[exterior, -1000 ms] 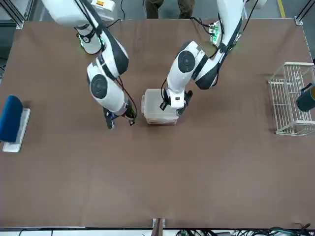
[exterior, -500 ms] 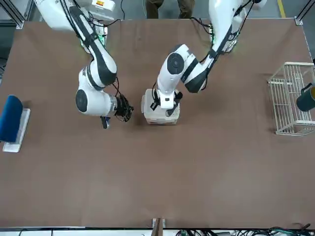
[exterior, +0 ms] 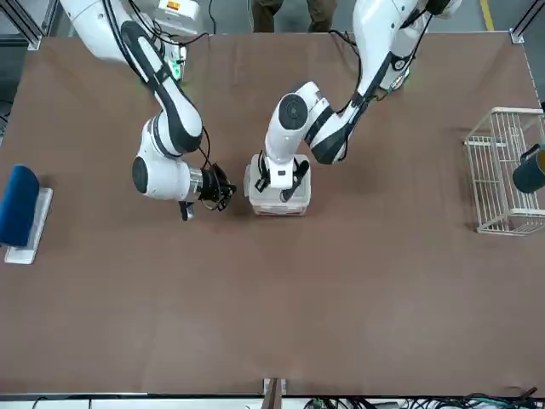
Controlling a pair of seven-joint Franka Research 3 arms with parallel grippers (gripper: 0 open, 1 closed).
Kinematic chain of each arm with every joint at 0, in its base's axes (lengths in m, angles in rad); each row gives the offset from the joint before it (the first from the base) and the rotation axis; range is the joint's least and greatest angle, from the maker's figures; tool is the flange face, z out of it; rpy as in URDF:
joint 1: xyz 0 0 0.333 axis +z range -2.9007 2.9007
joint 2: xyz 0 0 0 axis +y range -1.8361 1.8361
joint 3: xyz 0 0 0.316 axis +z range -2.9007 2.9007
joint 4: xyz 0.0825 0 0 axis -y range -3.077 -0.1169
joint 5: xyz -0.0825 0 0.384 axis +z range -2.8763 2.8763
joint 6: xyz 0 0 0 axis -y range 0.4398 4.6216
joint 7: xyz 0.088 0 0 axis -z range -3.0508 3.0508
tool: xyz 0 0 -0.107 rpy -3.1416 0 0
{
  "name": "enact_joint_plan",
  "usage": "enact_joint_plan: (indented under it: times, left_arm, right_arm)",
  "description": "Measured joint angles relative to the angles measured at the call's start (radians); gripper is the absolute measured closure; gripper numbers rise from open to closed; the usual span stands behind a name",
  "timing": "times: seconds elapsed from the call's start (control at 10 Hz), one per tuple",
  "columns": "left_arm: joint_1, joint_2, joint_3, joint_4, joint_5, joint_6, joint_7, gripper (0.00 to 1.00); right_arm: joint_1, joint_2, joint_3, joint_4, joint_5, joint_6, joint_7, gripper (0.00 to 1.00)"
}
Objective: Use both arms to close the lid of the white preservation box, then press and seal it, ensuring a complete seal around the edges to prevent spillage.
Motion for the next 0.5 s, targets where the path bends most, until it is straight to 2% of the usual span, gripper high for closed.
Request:
enact_joint_plan:
  times: [0.5]
  left_arm:
    - [-0.001,0.002,0.000,0.003,0.005,0.002,-0.003,0.99]
  right_arm:
    - [0.031,0.008,0.007,-0.022,0.039,0.042,-0.010,0.99]
